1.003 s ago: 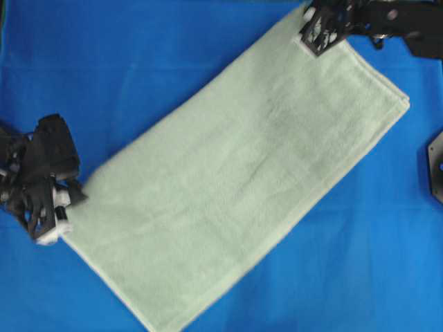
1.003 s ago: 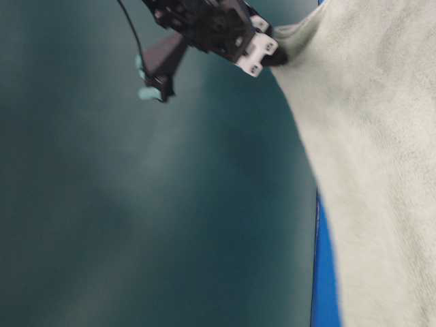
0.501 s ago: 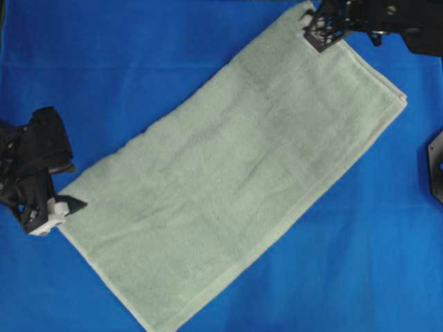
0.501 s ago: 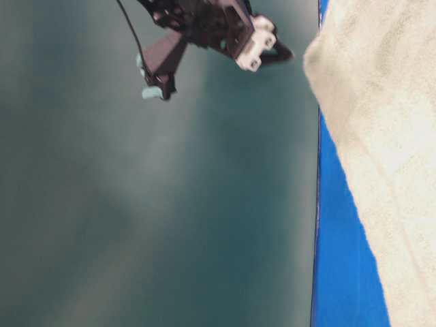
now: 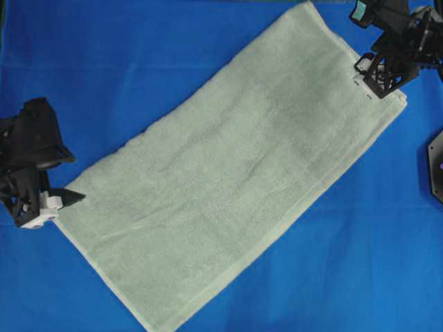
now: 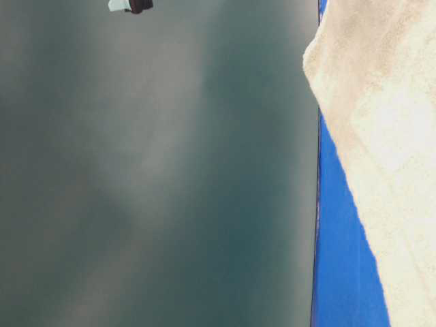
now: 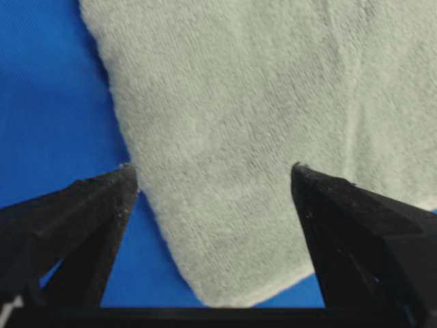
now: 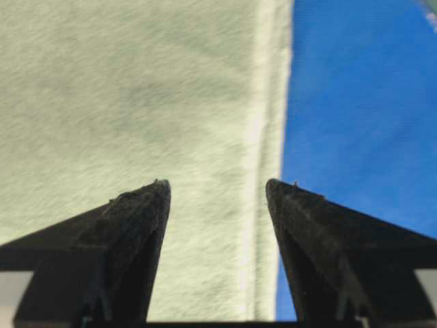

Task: Fold a bath towel.
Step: 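Open both grippers and release the towel corners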

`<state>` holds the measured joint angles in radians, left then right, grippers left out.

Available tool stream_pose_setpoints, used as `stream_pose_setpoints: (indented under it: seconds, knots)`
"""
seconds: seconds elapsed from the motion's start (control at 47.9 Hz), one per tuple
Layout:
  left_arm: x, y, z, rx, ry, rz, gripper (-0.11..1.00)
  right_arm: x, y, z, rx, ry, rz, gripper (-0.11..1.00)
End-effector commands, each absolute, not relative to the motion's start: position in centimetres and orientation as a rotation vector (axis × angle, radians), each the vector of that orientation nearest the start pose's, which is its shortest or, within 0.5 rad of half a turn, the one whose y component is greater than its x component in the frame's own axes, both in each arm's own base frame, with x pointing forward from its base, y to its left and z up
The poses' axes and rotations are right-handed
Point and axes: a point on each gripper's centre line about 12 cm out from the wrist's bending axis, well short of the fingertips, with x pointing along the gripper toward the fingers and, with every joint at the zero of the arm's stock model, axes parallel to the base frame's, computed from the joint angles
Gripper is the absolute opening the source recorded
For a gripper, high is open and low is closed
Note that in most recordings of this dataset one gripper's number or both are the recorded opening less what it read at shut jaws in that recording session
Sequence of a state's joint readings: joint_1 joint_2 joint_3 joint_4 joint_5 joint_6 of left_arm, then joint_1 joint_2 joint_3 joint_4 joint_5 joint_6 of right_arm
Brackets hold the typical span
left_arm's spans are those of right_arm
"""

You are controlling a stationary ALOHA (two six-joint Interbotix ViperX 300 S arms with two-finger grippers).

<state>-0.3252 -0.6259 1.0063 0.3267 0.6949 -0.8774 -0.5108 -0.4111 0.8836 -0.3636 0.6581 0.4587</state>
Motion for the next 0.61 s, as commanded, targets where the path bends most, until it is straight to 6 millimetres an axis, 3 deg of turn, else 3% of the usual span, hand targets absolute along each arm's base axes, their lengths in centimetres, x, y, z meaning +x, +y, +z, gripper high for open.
stream_pose_setpoints:
  seconds: [0.0, 0.125, 0.48, 0.585]
  knots:
    - [21.4, -4.4, 20.2, -0.289, 0.974, 0.201, 0.86, 21.0, -15.1, 19.0, 0.32, 1.034, -0.755, 0.61]
    - [21.9, -4.6, 20.1, -0.273, 0.985, 0.197, 0.86, 21.0, -15.7, 17.4, 0.333, 1.072, -0.761, 0.61]
    - [22.2, -4.7, 20.0, -0.271, 0.992, 0.197, 0.86, 19.9, -17.0, 9.2, 0.421, 1.145, -0.742, 0.61]
    - [22.2, -4.7, 20.0, -0.272, 0.993, 0.197, 0.86, 19.4, -16.9, 8.1, 0.438, 1.172, -0.743, 0.61]
